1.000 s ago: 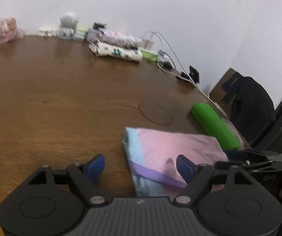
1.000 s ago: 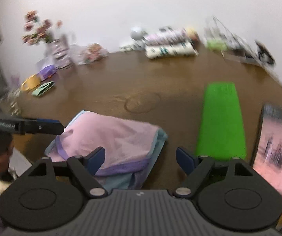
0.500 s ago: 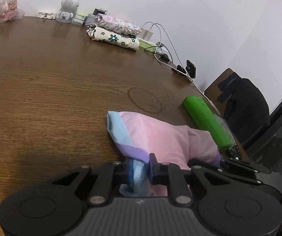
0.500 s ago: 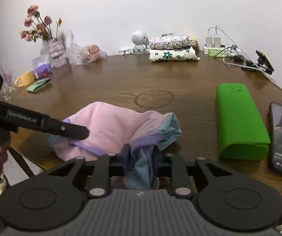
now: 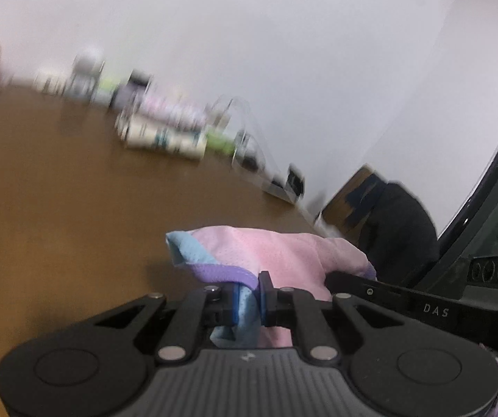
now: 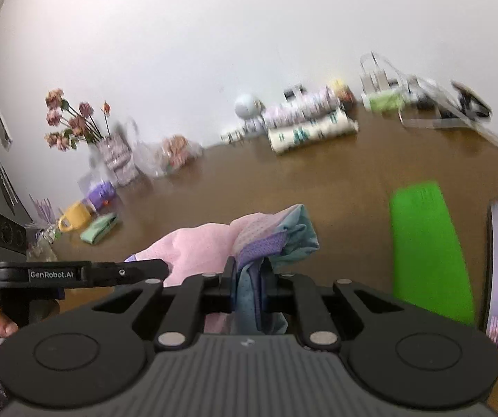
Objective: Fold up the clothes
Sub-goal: 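Pinch the folded bundle with both tools and lift it off the table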
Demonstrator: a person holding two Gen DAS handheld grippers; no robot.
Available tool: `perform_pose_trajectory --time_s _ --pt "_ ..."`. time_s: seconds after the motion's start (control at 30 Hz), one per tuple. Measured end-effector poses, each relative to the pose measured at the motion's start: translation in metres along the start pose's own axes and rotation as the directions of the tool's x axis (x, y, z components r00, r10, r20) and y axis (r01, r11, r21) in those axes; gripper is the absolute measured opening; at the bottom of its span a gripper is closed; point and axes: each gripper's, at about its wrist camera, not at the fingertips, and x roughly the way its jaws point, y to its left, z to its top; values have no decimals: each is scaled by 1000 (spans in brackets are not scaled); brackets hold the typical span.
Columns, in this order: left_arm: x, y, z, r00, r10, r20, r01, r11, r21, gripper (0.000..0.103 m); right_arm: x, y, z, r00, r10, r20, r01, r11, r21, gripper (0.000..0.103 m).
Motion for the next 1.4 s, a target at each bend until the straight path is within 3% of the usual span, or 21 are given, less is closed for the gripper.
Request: perform_pose_trajectory --time_s 0.13,0.27,0.4,0.57,0.67,0.83,1.03,1.07,1.17,1.23,1.27,1.37,1.4 --pt "-2 -8 75 995 -18 103 6 993 117 9 8 17 74 998 25 50 -20 996 -92 11" --pt "20 -2 157 987 -22 157 -3 987 159 9 32 22 165 994 42 105 -26 989 -143 11" --pt "61 12 224 986 -14 165 -16 984 177 9 84 13 245 995 37 90 -24 989 -145 11" --pt "128 50 277 991 22 136 -46 984 174 9 170 -18 303 999 -6 32 10 993 -119 11" --pt "171 78 289 994 44 99 -57 989 135 9 221 -43 315 999 -36 -14 34 994 -101 11" --pt "238 123 288 998 59 28 -61 995 82 9 296 -90 307 991 -89 -96 85 995 -51 11" --pt "278 159 261 993 110 -40 -108 993 48 11 303 -104 303 989 -135 -54 130 988 -87 12" --pt "280 166 256 992 118 -39 -116 992 46 16 304 -106 303 989 -142 -46 137 986 -93 13" --pt "281 180 249 991 127 -30 -126 991 46 32 306 -113 301 986 -164 -23 160 981 -111 31" --pt "277 184 250 993 119 -24 -118 992 54 41 308 -117 300 984 -178 -7 175 977 -123 52" --pt "273 183 253 992 121 -17 -119 990 75 45 309 -119 299 983 -185 1 183 975 -129 53" --pt "256 175 261 982 178 57 -185 970 161 46 312 -126 298 978 -205 25 206 968 -146 46" --pt "253 172 264 975 198 98 -213 960 180 46 312 -128 297 977 -212 33 214 965 -151 35"
